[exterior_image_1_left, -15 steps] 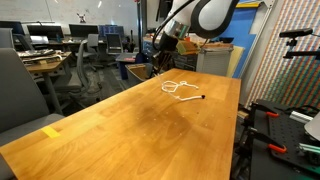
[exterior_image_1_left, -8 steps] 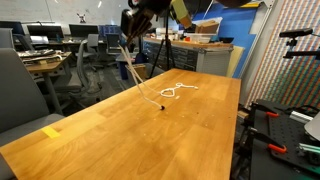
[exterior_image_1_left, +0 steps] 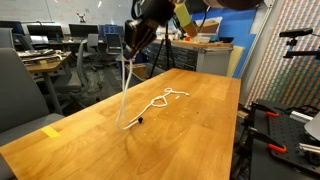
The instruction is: Tie a knot using the white chord
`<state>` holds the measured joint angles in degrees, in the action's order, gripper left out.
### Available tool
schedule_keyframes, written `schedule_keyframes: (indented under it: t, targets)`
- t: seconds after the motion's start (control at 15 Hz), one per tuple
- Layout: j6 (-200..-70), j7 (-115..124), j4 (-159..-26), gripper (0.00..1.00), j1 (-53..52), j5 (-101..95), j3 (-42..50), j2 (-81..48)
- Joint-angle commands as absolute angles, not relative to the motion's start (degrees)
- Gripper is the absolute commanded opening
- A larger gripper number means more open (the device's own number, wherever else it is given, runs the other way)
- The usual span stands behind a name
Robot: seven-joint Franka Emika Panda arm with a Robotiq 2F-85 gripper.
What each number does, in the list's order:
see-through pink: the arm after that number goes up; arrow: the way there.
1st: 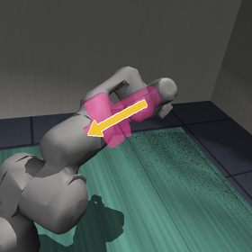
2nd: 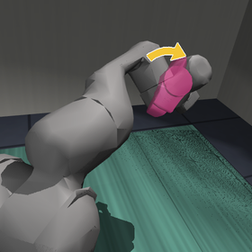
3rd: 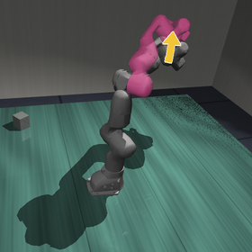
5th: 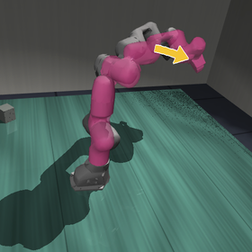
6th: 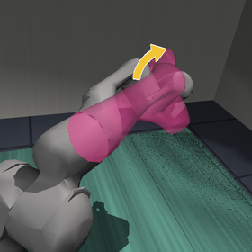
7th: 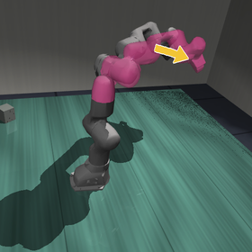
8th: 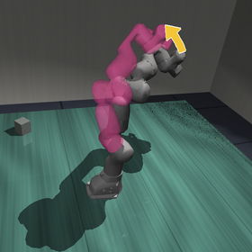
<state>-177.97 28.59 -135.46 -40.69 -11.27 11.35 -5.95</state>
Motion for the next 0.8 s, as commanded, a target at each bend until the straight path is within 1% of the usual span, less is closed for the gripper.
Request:
schedule_keyframes:
  t: [0.0,0.07,0.13,0.2,0.27,0.33,0.4,0.47,0.53,0.6,0.67,0.73]
  targets:
    - [-177.0,20.9,-139.5,0.17,-30.7,4.0,3.2,-8.0]
    - [-175.3,18.4,-139.4,0.37,-27.1,8.5,0.6,-8.8]
    - [-173.6,16.4,-139.4,0.44,-24.4,11.6,-0.8,-9.2]
    - [-170.9,18.4,-139.4,0.50,-25.4,8.2,3.9,-9.8]
    - [-168.5,20.4,-139.6,0.59,-26.2,3.7,7.8,-10.0]
    - [-165.2,24.3,-139.5,0.66,-28.1,-3.1,13.0,-10.0]
    - [-169.3,21.5,-139.8,0.48,-22.4,1.2,3.6,-10.6]
    - [-167.4,23.0,-139.8,0.56,-22.2,-2.2,6.3,-10.6]
    - [-166.6,23.4,-139.8,0.88,-22.0,-3.8,7.9,-10.6]
    - [-163.0,27.3,-139.3,0.90,-28.2,-8.8,15.9,-10.3]
    - [-158.8,31.6,-139.1,0.92,-24.7,-14.8,13.6,-9.6]
    - [-154.6,35.6,-139.3,0.98,-29.4,-19.0,19.3,-8.7]
